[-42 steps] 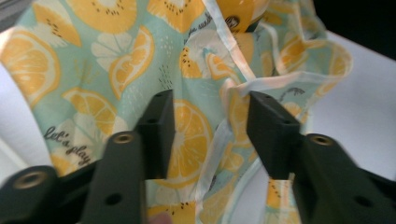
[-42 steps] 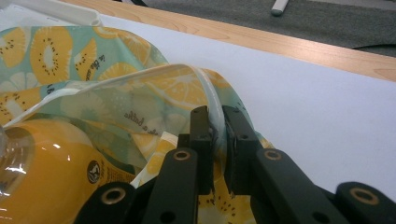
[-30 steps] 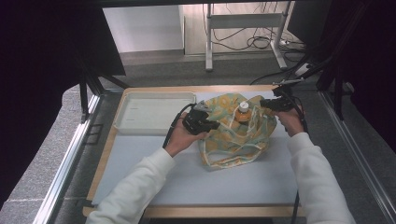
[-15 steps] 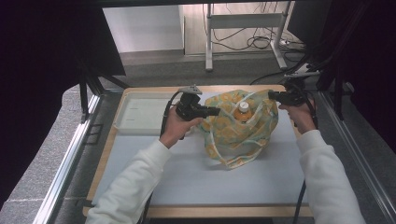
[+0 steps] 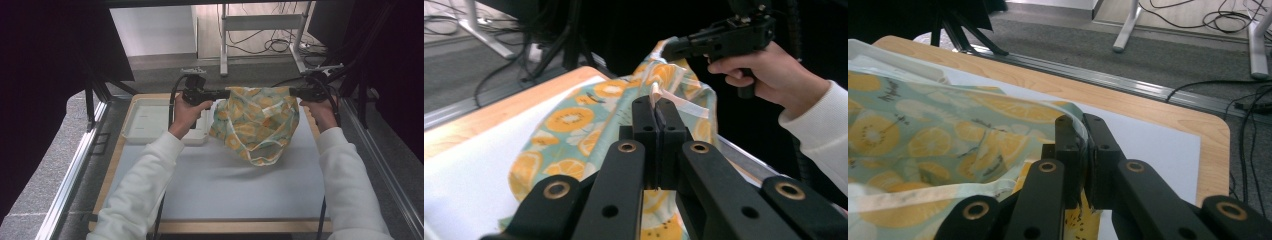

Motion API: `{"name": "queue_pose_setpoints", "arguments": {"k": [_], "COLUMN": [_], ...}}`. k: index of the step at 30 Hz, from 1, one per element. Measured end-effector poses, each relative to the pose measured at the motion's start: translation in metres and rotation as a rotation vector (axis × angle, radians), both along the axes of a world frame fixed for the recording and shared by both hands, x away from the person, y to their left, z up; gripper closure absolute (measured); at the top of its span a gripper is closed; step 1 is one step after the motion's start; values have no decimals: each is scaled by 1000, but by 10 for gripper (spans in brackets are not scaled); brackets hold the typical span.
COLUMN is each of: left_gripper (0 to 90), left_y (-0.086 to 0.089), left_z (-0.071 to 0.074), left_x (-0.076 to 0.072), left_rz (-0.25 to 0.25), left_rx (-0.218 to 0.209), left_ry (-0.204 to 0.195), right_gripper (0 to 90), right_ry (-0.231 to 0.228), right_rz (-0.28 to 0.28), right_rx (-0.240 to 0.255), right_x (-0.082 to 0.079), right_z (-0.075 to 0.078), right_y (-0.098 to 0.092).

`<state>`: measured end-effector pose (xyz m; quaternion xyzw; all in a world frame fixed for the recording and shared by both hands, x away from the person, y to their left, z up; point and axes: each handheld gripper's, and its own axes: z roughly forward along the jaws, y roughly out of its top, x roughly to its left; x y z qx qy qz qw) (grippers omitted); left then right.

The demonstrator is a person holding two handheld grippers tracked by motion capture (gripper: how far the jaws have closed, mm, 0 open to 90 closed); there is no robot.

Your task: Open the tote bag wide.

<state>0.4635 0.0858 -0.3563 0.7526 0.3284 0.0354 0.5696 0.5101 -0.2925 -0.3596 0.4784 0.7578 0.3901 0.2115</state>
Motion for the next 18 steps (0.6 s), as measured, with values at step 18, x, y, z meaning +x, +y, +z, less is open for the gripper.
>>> {"name": "queue_pose_setpoints", "arguments": {"k": [18], "left_gripper": [900], "left_y": [-5], "left_z": [1], "left_x": [44], "left_rz": [166], "left_rx": [124], "left_ry": [47], "right_gripper": [854], "right_ry": [71], "right_rz": [-21], "right_rx": [-58], "right_x": [25], "right_z": [-20], "right_y": [12]}}
